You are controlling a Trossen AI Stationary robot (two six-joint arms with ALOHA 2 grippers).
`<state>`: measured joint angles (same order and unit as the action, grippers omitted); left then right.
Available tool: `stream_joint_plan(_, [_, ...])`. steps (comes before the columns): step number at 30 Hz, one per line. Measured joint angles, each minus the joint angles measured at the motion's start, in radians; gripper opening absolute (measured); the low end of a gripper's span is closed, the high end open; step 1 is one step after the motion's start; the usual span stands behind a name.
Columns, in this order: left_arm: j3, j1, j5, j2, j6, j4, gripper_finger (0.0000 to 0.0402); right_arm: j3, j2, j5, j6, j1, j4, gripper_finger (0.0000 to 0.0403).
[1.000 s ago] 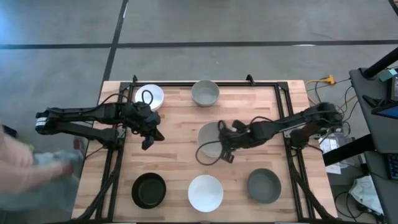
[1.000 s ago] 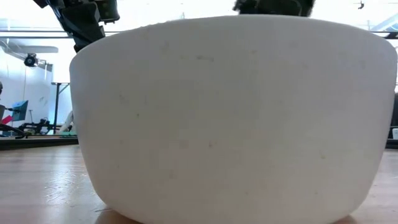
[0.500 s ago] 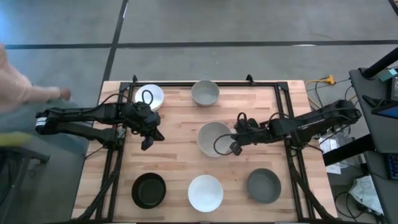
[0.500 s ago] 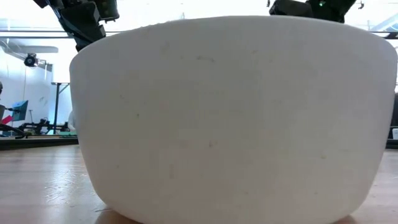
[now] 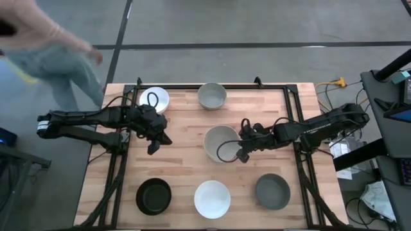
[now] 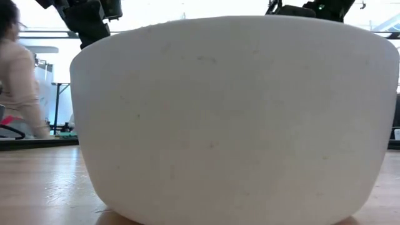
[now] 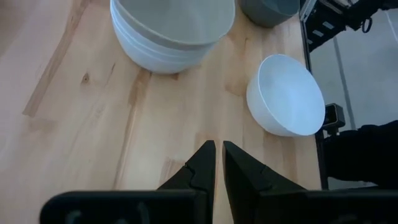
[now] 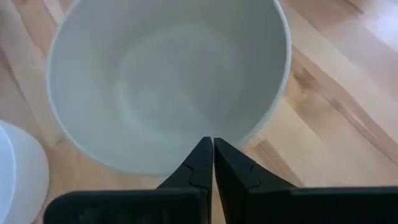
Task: Nest bowls inside each other
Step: Stack the brown bowl on the middle white bowl, then stack the dark gray bowl on the brown bowl
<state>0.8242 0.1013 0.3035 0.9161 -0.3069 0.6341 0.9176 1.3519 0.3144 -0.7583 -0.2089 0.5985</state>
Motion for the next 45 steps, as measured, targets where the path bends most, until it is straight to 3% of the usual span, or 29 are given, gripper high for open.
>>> stream_joint_plan(10, [0.000, 0.000, 0.000, 0.000, -0.001, -0.015, 0.0015, 0.013, -0.063, -0.004, 0.044, -0.010, -0.004, 0.0009])
stream_joint_plan(18, [0.000, 0.000, 0.000, -0.002, -0.002, -0.024, 0.0015, -0.013, -0.238, -0.049, 0.145, -0.141, 0.072, 0.0009])
stream_joint_plan(21, [0.000, 0.000, 0.000, 0.001, -0.002, -0.025, 0.0015, -0.058, -0.288, -0.144, 0.180, -0.188, 0.077, 0.0024])
stream_joint_plan(25, [0.000, 0.000, 0.000, 0.002, -0.002, -0.025, 0.0015, -0.132, -0.310, -0.278, 0.139, -0.223, 0.080, 0.0076])
stream_joint_plan(30, [0.000, 0.000, 0.000, 0.008, -0.002, -0.025, 0.0015, -0.178, -0.276, -0.331, 0.167, -0.250, 0.079, 0.0150])
stream_joint_plan(34, [0.000, 0.000, 0.000, 0.013, -0.002, -0.025, 0.0015, -0.188, -0.215, -0.380, 0.237, -0.269, 0.077, 0.0179])
stream_joint_plan(40, [-0.007, 0.000, 0.000, 0.020, -0.004, -0.026, 0.0015, -0.196, -0.098, -0.402, 0.277, -0.301, 0.078, 0.0170])
stream_joint_plan(45, [-0.013, 0.000, 0.000, 0.025, -0.005, -0.026, 0.0015, -0.185, -0.017, -0.401, 0.273, -0.302, 0.084, 0.0114])
